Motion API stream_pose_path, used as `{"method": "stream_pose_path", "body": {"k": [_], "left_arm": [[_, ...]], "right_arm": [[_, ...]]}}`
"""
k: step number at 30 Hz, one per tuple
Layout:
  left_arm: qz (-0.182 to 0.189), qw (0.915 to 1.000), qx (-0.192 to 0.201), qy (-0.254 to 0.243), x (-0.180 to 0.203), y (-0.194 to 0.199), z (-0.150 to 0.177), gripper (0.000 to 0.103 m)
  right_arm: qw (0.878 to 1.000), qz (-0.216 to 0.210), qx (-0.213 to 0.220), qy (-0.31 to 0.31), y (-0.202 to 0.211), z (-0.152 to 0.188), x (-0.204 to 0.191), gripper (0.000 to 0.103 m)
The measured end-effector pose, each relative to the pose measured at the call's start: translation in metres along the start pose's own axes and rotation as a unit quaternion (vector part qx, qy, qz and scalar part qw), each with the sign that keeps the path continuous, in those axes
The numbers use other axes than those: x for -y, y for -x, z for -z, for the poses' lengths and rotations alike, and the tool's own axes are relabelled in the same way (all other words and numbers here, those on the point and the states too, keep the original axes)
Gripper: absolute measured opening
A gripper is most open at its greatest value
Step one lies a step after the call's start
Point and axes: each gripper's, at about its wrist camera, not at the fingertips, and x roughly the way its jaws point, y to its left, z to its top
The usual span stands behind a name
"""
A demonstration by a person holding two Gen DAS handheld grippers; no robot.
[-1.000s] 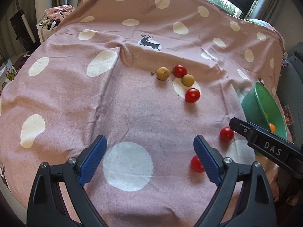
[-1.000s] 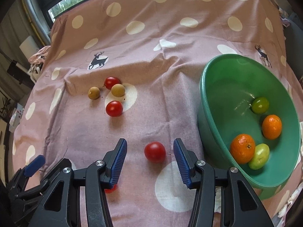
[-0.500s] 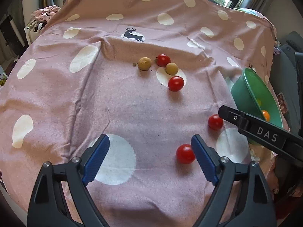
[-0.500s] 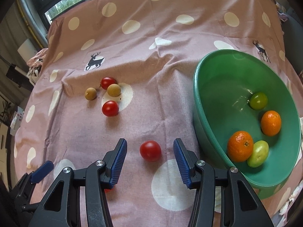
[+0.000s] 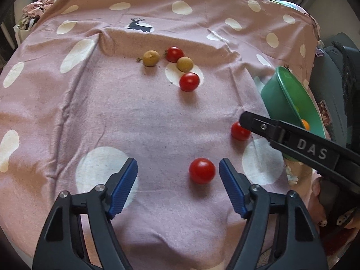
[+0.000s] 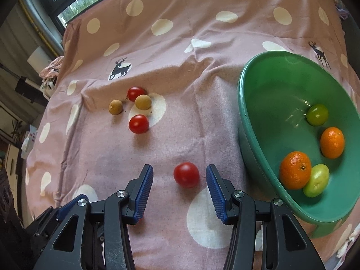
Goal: Organize fruits
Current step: 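Move the right tool to a red cherry tomato on the cloth, then close the right tool on the red cherry tomato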
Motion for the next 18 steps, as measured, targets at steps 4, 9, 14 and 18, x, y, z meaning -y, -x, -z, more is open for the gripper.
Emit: {"method": "stream_pose_path", "body": {"k": [4, 9, 14, 18], "left_arm": [[0.007, 0.9999, -0.014, -0.003, 0.007, -0.007, 0.002, 0.070], [0.003, 0.9995, -0.027, -0.013, 0.014, -0.015, 0.004, 0.066], [0.001, 0.9994, -0.033, -0.011, 0.015, -0.019, 0.005, 0.061], [-0.001, 0.9995, -0.031, -0.008, 0.014, -0.019, 0.005, 0.057]], "right_arm": [[1.000, 0.012, -0.001, 0.002, -0.007, -0.001, -0.001, 0.046], [1.000, 0.024, -0.010, -0.002, -0.015, -0.002, 0.003, 0.043], [1.000, 0.020, -0.015, -0.007, -0.019, -0.002, 0.006, 0.038], [1.000, 0.017, -0.018, 0.000, -0.022, -0.002, 0.002, 0.036]]}}
